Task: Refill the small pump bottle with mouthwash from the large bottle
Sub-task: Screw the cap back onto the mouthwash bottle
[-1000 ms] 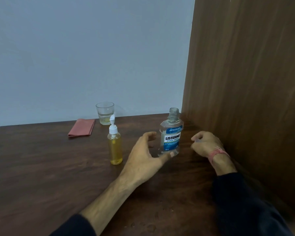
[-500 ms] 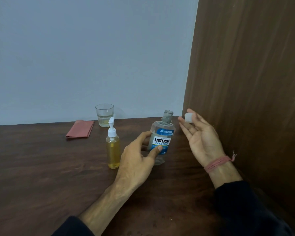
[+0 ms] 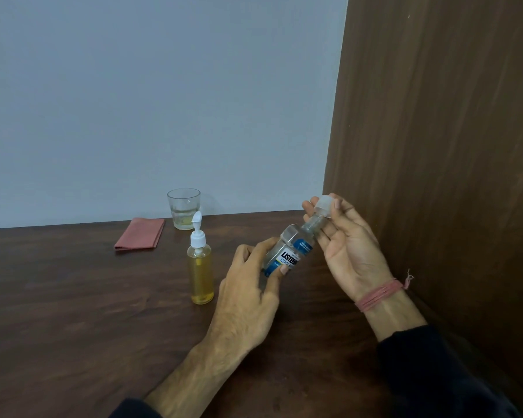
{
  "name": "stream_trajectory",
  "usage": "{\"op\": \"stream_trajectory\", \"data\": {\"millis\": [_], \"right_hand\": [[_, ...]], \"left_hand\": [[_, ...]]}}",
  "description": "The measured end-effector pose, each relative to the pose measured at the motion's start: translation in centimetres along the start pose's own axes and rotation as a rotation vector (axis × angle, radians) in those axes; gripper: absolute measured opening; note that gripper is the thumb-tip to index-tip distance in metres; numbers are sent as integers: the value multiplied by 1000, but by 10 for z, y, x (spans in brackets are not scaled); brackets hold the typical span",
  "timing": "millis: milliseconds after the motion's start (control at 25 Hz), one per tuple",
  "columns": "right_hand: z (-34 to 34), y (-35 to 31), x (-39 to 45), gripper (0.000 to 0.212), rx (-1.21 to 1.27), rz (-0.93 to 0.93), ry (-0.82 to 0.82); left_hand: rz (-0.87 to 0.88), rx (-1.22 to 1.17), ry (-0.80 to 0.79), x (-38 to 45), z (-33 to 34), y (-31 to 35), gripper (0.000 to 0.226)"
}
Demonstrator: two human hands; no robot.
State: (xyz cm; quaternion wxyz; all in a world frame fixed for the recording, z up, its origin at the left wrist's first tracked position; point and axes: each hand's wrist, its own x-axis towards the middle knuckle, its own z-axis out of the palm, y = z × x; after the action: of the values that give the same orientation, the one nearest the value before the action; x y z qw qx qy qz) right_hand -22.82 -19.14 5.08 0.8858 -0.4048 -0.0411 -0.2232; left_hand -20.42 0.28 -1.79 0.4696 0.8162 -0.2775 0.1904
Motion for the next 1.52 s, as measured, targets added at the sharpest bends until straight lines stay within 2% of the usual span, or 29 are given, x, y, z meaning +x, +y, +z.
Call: {"op": "stream_trajectory", "data": {"millis": [80, 320, 480, 600, 920, 1320, 1520], "right_hand": [[2, 2, -1, 31, -19, 11, -12], [3, 7, -2, 25, -209, -1, -34], [5, 8, -4, 31, -273, -42, -57], [5, 8, -4, 34, -289, -55, -59], [10, 6, -7, 26, -253, -62, -46], [8, 7, -5, 40, -328, -128, -60], [5, 8, -2, 30, -318, -132, -45]], "left_hand": [[-18, -10, -3, 0, 0, -1, 51], [-58, -86, -27, 0, -1, -1, 51], [-89, -138, -66, -1, -3, 1, 47], [-108, -68, -44, -1, -3, -1, 47], [-90, -150, -53, -1, 0, 4, 46], [-42, -112, -75, -1, -4, 6, 51], [-46, -118, -74, -1, -3, 8, 51]]}}
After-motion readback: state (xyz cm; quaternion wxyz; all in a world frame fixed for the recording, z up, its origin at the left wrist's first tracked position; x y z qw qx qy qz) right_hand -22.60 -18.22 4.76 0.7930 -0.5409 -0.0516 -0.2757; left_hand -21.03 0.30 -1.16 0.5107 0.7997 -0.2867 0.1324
